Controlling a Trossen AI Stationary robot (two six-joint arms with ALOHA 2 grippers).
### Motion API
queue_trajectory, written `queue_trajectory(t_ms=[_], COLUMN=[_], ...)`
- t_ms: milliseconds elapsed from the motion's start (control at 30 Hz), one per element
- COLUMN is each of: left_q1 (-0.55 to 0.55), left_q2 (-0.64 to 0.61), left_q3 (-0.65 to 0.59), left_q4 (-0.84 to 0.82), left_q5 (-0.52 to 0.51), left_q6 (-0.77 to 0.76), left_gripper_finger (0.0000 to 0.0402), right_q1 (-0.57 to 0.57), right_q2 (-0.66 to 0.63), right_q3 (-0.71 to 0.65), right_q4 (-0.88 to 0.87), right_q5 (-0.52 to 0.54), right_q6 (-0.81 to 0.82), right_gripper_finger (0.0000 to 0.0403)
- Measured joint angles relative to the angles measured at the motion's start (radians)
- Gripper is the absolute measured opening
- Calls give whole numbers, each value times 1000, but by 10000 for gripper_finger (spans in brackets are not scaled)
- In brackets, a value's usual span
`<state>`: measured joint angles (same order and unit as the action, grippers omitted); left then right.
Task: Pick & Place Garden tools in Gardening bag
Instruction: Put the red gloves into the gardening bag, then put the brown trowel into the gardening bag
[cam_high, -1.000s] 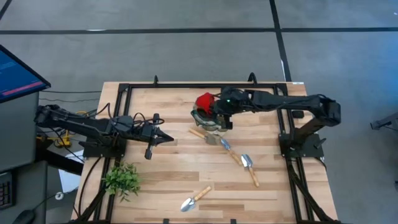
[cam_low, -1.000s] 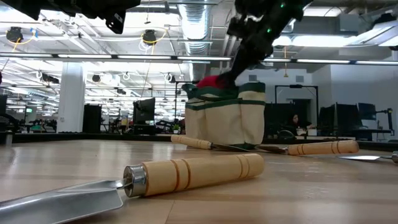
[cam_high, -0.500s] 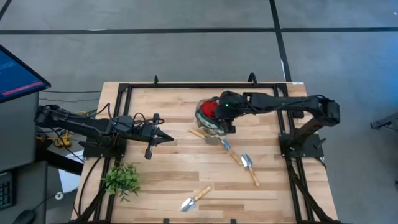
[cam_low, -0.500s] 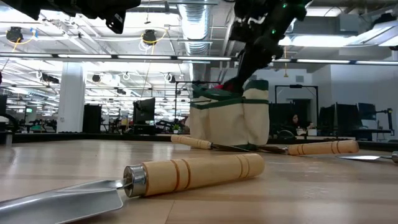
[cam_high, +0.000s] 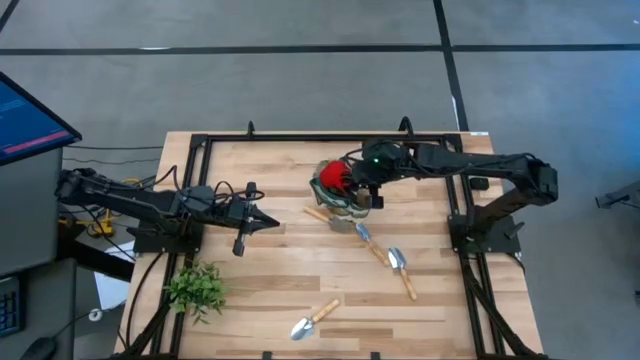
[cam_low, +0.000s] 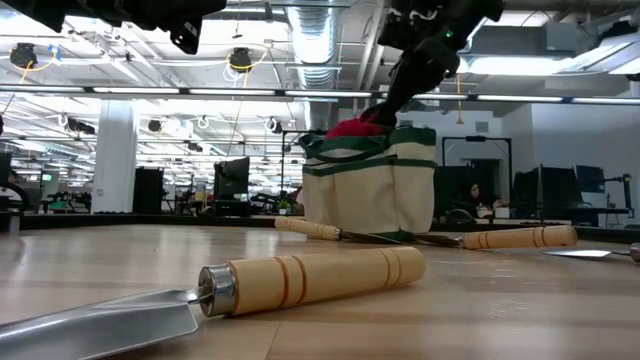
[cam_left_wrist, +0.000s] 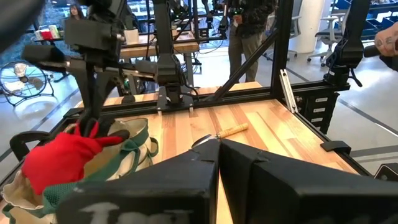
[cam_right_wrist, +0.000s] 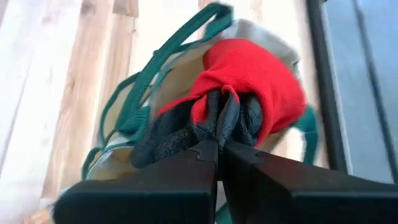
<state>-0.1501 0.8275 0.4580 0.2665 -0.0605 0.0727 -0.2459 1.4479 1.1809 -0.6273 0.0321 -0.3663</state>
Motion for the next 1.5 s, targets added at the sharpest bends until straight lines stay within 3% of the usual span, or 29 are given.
queue_trajectory(t_ms=[667, 1100, 1200, 1333, 1500], left_q1=[0, 0, 0, 0, 1], left_q2=[0, 0, 0, 0, 0], left_q3=[-48, -49, -49, -49, -49], left_q4=[21, 47, 49, 50, 51], left_q5=[-18, -21, -21, -21, -21], left_q6=[-3, -2, -3, -2, -2], left_gripper_finger=[2, 2, 2, 2, 2], right_q1=[-4, 4, 3, 12, 51], right_q2=[78, 77, 68, 14, -95], right_q3=[0, 0, 0, 35, 92], right_q4=[16, 61, 51, 1, -96], right_q5=[-9, -4, 46, 102, 99], right_q6=[27, 24, 24, 19, 54], right_gripper_finger=[3, 115, 128, 109, 36])
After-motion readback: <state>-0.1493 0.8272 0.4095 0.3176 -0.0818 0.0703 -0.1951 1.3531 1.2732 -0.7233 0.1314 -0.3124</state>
